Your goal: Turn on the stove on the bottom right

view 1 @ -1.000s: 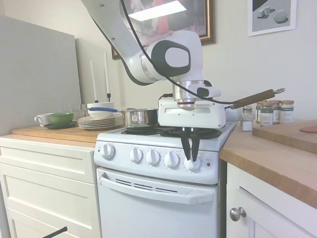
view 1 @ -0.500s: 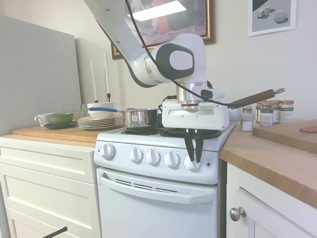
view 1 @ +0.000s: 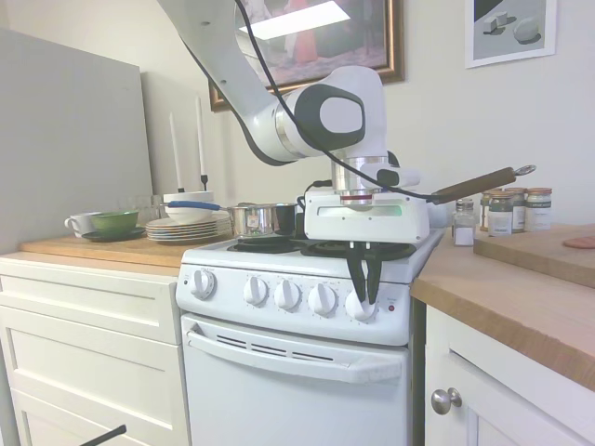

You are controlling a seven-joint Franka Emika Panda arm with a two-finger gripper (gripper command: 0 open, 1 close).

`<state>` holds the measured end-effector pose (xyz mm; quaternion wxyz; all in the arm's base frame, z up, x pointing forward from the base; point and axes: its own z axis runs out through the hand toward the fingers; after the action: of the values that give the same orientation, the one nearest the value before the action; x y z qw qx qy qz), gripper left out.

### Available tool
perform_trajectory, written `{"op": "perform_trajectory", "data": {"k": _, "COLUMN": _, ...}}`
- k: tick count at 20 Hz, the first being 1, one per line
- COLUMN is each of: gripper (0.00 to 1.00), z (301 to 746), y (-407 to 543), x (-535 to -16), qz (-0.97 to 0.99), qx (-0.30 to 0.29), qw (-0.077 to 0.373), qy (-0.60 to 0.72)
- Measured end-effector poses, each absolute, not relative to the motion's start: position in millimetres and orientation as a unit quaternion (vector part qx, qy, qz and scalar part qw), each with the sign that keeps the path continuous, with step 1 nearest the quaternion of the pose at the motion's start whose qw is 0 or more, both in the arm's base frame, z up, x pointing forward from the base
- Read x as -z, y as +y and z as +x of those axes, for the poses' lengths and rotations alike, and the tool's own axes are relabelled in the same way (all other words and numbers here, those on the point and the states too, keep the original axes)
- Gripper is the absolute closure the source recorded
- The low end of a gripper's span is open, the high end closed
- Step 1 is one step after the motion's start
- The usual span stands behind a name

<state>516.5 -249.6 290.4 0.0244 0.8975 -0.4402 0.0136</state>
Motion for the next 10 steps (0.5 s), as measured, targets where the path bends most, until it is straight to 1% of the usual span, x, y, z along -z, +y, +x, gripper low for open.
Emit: {"op": "perform_trajectory", "data": {"k": 10, "gripper": 1.00, "z": 518.2, "y": -245.0, "x": -291.5, "qz": 0.899, "qx": -0.014, "qw": 0.031, "qy": -0.437}}
